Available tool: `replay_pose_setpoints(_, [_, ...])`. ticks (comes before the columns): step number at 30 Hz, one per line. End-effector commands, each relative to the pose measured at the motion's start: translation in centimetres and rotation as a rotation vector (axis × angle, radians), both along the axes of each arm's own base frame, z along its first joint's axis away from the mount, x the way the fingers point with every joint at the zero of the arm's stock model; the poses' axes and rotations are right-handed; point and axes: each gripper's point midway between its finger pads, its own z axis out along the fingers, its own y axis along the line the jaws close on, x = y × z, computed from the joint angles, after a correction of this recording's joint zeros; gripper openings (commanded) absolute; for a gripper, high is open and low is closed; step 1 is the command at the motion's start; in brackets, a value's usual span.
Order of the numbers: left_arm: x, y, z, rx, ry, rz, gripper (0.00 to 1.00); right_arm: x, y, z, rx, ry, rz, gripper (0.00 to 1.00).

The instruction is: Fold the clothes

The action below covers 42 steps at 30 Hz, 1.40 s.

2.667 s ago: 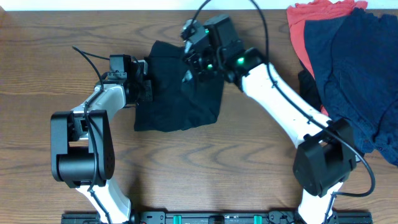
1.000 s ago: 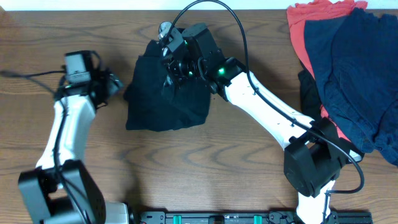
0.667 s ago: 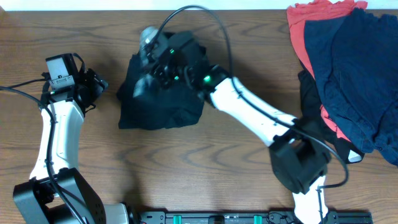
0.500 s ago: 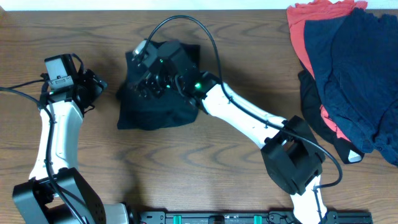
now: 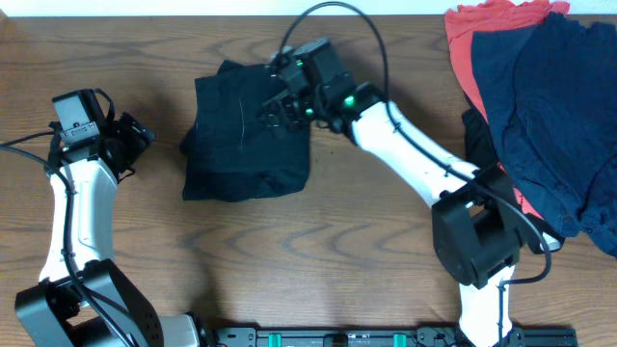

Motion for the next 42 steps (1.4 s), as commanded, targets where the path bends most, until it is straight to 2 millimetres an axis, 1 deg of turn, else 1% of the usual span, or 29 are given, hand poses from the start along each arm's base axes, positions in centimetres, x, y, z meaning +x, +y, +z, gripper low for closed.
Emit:
replay_pose_setpoints(1, [0.0,-0.4,0.0,0.006,0.007,-0.049,0.98,-1.5,0.2,2.0,-0.005,-0.031,0.106,0.99])
replay_pose_setpoints(5, [0.2,-0.9,0.0,-0.022,-0.004,-0.066,0.99,-3.7,0.2,1.0,-0.020,0.033,0.196,0.99])
replay_pose_setpoints(8, [0.2,-1.0,-0.1,-0.029,-0.006,-0.070,0.98,-5.8,0.3,0.5,-0.032,0.060,0.308,0.99])
replay_pose_setpoints(11, [0.1,-1.2,-0.1,-0.037,-0.003,-0.073,0.99,-7.4,0.2,0.2,-0.038,0.074,0.403,0.99])
replay_pose_setpoints(16, [-0.1,-1.3,-0.3,-0.041,0.008,-0.073,0.99,-9.4,-1.0,-0.9,-0.102,0.094,0.514,0.99])
replay_pose_setpoints(18, [-0.2,-1.3,-0.3,-0.043,0.012,-0.072,0.99,-9.8,-1.4,-1.2,-0.120,0.097,0.542,0.99])
replay_pose_setpoints(21, [-0.4,-1.4,-0.4,-0.047,0.022,-0.072,0.99,-9.6,-1.6,-2.0,-0.147,0.101,0.533,0.96])
replay_pose_setpoints(22, [-0.5,-1.4,-0.5,-0.049,0.026,-0.072,0.99,-9.4,-1.5,-2.1,-0.143,0.104,0.518,0.96])
replay_pose_setpoints(24, [-0.6,-1.5,-0.5,-0.050,0.030,-0.072,0.99,-8.3,-0.7,-1.9,-0.106,0.119,0.431,0.96])
replay_pose_setpoints(26, [-0.6,-1.5,-0.6,-0.051,0.032,-0.072,0.99,-6.8,0.3,-1.2,-0.058,0.107,0.346,0.99])
replay_pose_setpoints(27, [-0.7,-1.5,-0.6,-0.052,0.033,-0.072,0.99,-5.7,0.6,-0.8,-0.041,0.091,0.286,0.99])
replay_pose_setpoints(29, [-0.6,-1.5,-0.6,-0.052,0.032,-0.073,0.99,-4.2,1.2,0.3,-0.012,0.055,0.226,0.99])
replay_pose_setpoints(31, [-0.6,-1.6,-0.6,-0.052,0.033,-0.074,0.99,-3.4,1.8,1.3,0.011,0.031,0.212,0.99])
replay_pose_setpoints(32, [-0.6,-1.6,-0.6,-0.052,0.033,-0.075,0.99,-3.1,2.0,1.5,0.015,0.034,0.207,0.99])
replay_pose_setpoints(34, [-0.6,-1.6,-0.6,-0.052,0.033,-0.076,0.99,-3.1,2.4,1.1,0.019,0.076,0.209,0.99])
replay_pose_setpoints(37, [-0.6,-1.7,-0.6,-0.052,0.033,-0.079,0.99,-3.8,3.1,-0.6,0.025,0.182,0.225,0.98])
replay_pose_setpoints(40, [-0.6,-1.8,-0.6,-0.053,0.037,-0.080,0.99,-4.6,3.7,-2.5,0.014,0.273,0.223,0.95])
replay_pose_setpoints(42, [-0.8,-1.9,-0.7,-0.056,0.043,-0.080,0.99,-5.0,4.0,-3.0,0.009,0.297,0.214,0.94])
